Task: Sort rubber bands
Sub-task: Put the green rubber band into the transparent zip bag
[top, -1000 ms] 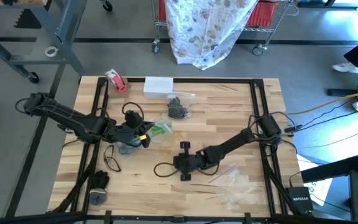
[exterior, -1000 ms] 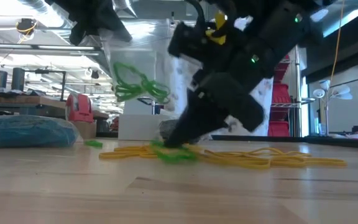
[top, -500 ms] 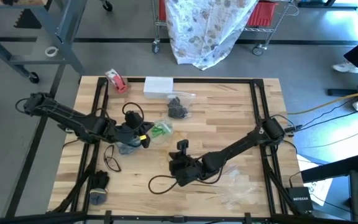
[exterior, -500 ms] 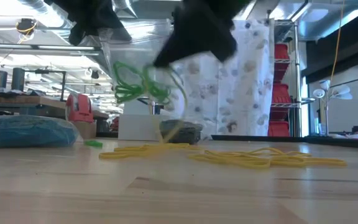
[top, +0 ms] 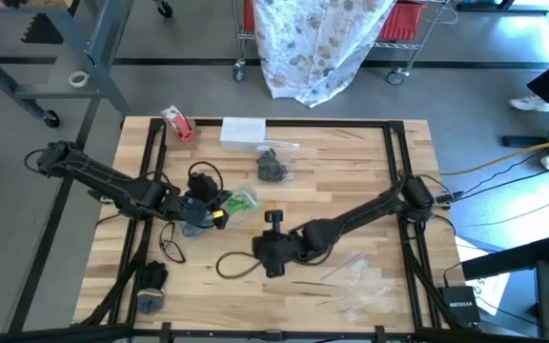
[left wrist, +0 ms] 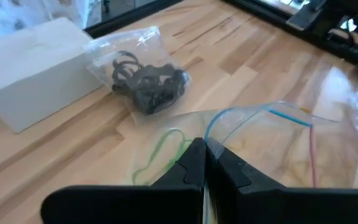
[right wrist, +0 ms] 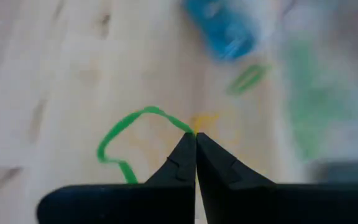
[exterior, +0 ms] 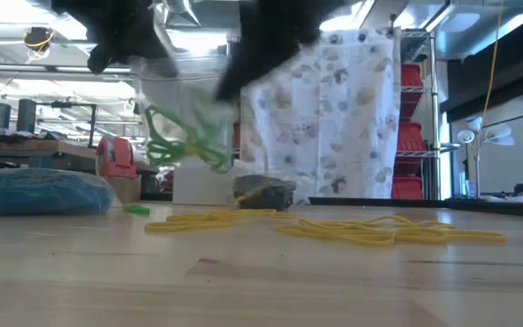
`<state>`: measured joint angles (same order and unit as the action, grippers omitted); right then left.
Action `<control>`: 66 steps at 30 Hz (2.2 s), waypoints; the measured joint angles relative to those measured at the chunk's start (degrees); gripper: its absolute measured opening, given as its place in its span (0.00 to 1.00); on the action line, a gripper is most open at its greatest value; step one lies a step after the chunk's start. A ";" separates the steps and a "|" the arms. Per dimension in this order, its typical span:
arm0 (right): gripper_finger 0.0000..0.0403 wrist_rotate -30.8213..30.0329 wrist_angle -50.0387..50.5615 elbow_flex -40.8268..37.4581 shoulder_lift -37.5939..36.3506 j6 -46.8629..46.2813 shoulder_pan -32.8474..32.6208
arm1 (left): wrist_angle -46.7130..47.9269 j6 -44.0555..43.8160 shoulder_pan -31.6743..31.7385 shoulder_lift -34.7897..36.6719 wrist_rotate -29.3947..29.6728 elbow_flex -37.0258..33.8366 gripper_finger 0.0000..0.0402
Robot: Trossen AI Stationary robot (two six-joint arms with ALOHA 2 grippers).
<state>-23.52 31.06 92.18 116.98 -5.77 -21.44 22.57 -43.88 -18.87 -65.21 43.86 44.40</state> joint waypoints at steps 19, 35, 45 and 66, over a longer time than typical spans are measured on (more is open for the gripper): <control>0.02 15.42 -24.17 -23.59 0.20 -18.49 5.67 | 0.82 -1.34 0.15 -1.56 0.72 0.00 0.00; 0.32 15.67 -7.86 -12.82 -0.13 1.28 5.65 | 0.85 -2.67 0.09 -3.10 0.72 0.00 0.00; 0.33 17.82 -7.86 -12.31 0.01 13.89 5.65 | 0.82 -2.34 0.10 -3.10 0.74 0.00 0.00; 0.03 15.27 -8.37 -12.39 3.18 17.49 5.63 | 0.85 -0.93 0.09 -3.10 0.72 0.00 0.00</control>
<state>-8.25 22.69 79.79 120.16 11.72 -15.81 23.42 -44.81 -18.79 -68.31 44.58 44.40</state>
